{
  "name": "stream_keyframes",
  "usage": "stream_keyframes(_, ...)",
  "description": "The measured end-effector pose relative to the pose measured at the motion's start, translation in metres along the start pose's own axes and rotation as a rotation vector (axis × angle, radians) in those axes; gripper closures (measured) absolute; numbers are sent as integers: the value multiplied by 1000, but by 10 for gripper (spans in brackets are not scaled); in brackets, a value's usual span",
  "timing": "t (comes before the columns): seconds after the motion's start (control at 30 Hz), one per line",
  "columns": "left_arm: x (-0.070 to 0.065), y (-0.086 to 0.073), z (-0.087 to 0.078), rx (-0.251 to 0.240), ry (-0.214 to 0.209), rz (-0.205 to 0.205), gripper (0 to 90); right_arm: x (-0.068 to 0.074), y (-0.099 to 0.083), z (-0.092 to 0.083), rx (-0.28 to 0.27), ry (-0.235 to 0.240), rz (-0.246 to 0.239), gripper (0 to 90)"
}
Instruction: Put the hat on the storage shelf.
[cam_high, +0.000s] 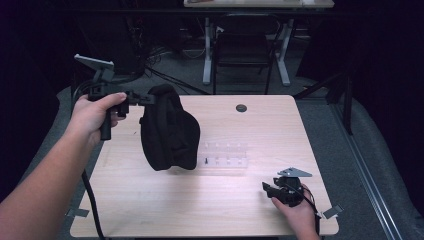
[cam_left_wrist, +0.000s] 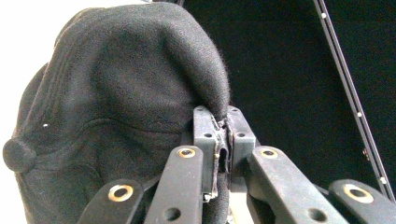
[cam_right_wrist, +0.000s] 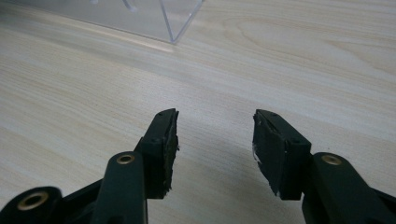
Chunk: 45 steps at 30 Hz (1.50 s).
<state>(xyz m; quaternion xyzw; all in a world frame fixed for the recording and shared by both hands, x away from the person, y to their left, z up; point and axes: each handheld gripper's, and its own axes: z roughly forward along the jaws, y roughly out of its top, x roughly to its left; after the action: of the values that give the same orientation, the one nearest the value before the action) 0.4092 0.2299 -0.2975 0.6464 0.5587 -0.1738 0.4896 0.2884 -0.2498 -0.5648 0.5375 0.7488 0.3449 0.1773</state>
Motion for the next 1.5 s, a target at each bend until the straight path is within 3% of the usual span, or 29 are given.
stream_keyframes(0.5,-6,8,25,-6,2,-9,859,-1,0,-2,-11,9,9,495)
stream_keyframes(0.77,-9,9,39,3,29,-3,859,-1,1,-3,-11,8,6,495)
stream_keyframes(1.07,-10,8,53,-3,-4,-11,859,0,1,-4,-18,13,4,495)
stream_keyframes(1.5,-12,5,59,-2,-23,5,859,9,6,-3,-26,25,-17,506)
